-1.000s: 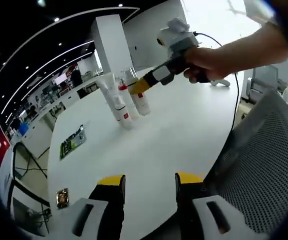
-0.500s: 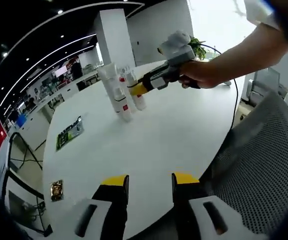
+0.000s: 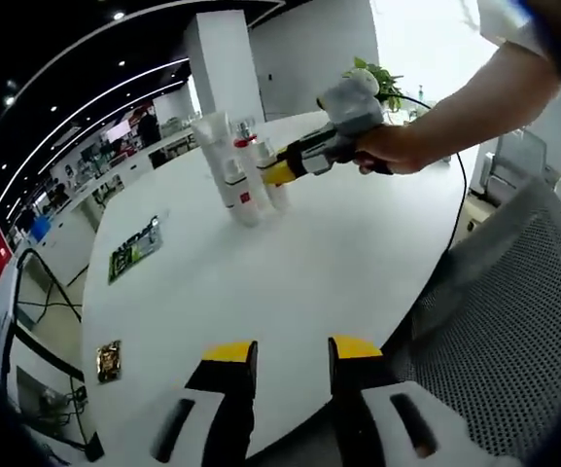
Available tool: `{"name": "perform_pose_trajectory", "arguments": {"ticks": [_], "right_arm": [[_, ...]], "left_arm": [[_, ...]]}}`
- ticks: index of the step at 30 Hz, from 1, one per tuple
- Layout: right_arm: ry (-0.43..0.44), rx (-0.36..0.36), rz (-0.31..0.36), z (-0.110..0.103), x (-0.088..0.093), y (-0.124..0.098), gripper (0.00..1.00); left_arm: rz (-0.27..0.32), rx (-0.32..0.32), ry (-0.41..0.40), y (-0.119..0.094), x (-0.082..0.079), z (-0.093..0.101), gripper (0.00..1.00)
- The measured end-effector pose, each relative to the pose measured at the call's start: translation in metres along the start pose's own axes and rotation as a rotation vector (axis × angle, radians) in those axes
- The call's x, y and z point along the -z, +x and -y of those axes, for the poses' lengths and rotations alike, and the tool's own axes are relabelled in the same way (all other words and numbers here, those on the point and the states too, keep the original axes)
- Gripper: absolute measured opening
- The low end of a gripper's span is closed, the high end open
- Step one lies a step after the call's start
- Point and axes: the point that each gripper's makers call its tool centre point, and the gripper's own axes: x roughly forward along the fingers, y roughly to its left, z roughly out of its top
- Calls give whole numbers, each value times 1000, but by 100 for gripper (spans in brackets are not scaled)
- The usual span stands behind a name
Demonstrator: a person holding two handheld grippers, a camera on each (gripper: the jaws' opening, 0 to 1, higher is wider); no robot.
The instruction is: Arrange the skincare products in the storage area until every visible bottle or jar stands upright without overlapping.
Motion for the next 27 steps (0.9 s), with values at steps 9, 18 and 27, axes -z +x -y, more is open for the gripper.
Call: {"name": "perform_pose_trajectory", "arguments": {"ticks": [9,18,27], "right_arm": [[21,17,36,-4,1,-1,21],[-51,55,-57,7,-3,11,23],[33,71,-104,7,10,3,27]], "left_arm": [[18,-5,21,-1,-5,0,28],[27,-13,30,-2,-7,-1,27],[23,-16,41,-2,-7,-1,27]]}}
